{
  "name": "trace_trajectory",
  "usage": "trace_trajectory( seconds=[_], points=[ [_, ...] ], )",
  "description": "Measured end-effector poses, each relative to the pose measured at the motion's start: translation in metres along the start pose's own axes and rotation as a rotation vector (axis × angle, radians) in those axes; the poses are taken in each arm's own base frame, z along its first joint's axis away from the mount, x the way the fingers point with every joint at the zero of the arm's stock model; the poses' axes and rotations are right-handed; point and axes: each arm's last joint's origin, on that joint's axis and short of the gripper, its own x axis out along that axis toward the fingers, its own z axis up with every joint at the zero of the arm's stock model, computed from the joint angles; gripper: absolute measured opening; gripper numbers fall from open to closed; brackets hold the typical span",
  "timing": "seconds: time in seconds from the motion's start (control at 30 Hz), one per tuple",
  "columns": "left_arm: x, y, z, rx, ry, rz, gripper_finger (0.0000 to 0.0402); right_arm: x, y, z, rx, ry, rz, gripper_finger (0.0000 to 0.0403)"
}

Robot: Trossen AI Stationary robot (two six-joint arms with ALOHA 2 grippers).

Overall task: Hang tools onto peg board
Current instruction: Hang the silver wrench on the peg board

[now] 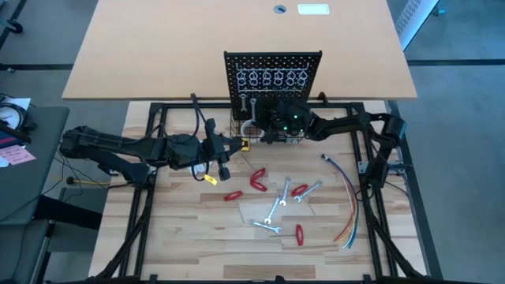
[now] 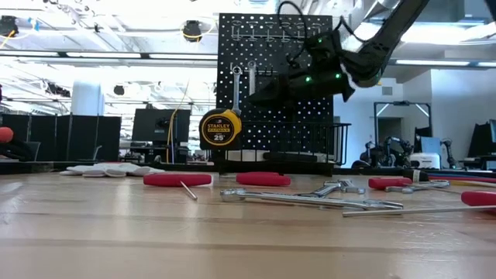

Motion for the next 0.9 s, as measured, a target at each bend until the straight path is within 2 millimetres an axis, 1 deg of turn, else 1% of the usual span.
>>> trace_trajectory(
  seconds=[0.1, 0.23, 0.47, 0.67, 0.9],
  points=[
    [0.000, 0.000, 0.000, -0.005, 0.000, 0.000, 0.0063, 0.008, -0.003, -0.004, 0.007, 0.022, 0.028, 0.0016],
    [0.000, 0.000, 0.000, -0.008, 0.001, -0.002, 0.0063, 0.010, 0.002, 0.000, 0.000, 0.016, 0.057, 0.0016],
    [0.000, -0.001, 0.000, -0.011, 0.005, -0.004, 0.0063, 0.002, 0.006, 0.011, -0.007, 0.022, 0.074, 0.0016],
    [0.000, -0.001, 0.000, -0.013, 0.004, -0.004, 0.0063, 0.000, -0.001, 0.011, -0.002, 0.027, 0.055, 0.0016],
    [0.000, -0.001, 0.000, -0.013, 0.004, -0.005, 0.0063, -0.005, -0.014, 0.012, 0.016, 0.042, 0.018, 0.0016]
  ],
)
